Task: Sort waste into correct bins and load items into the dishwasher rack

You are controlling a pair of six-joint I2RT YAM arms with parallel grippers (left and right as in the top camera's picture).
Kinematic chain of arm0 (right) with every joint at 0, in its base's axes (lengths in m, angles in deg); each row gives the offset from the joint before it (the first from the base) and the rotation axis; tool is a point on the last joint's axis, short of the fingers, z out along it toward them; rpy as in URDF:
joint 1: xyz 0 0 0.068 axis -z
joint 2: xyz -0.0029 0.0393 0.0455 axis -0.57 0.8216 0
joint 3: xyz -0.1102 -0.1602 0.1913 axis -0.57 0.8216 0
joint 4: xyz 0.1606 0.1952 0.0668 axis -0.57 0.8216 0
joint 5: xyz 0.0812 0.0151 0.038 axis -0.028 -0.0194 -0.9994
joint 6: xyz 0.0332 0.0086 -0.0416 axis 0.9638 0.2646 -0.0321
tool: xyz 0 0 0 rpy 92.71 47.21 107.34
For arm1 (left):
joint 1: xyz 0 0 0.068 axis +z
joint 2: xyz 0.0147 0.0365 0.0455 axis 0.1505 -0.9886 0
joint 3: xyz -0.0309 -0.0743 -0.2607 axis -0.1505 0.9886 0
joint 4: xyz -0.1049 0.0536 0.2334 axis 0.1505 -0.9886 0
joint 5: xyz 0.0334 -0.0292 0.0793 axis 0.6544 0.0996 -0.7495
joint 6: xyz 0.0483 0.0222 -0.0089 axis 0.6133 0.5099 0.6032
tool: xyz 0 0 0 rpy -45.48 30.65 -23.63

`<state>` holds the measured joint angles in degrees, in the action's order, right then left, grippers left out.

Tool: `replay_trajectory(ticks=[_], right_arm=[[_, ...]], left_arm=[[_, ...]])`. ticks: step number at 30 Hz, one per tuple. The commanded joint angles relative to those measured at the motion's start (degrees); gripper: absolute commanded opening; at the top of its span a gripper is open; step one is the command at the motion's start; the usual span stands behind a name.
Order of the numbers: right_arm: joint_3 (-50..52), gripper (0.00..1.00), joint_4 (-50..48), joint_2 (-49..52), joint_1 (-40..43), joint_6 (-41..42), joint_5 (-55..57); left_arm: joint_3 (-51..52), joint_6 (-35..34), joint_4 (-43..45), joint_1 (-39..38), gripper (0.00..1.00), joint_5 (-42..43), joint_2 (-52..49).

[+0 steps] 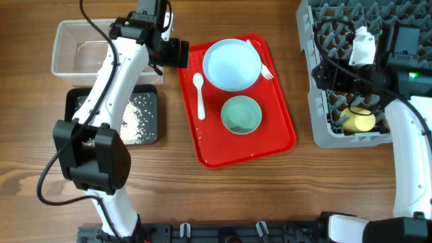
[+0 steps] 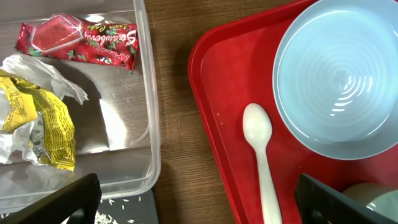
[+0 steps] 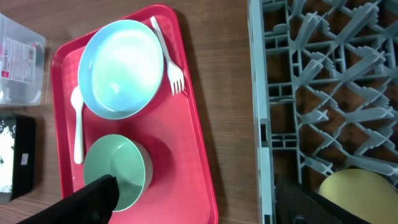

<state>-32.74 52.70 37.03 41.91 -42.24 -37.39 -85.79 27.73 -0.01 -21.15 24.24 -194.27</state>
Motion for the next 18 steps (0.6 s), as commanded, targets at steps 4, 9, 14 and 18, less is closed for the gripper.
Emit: replay_trajectory(ticks=[4, 9, 14, 18], right_arm=[[0.52, 0.86, -1.81, 0.68, -1.53, -1.16, -1.40], [0.52, 0.85, -2.32, 0.70, -1.97, -1.22, -1.40], [0.52, 0.86, -3.34, 0.68, -2.69, -1.20, -1.40], [0.52, 0.86, -4.26, 0.68, -3.15, -1.20, -1.40]], left_arm=[[0.31, -0.70, -0.13, -0.15, 1.00, 0.68, 0.85], [0.31, -0.70, -0.13, -0.15, 1.00, 0.68, 0.85], [0.31, -0.68, 0.26, -0.15, 1.00, 0.68, 0.85], [0.31, -0.68, 0.46, -0.15, 1.00, 0.68, 0.85]])
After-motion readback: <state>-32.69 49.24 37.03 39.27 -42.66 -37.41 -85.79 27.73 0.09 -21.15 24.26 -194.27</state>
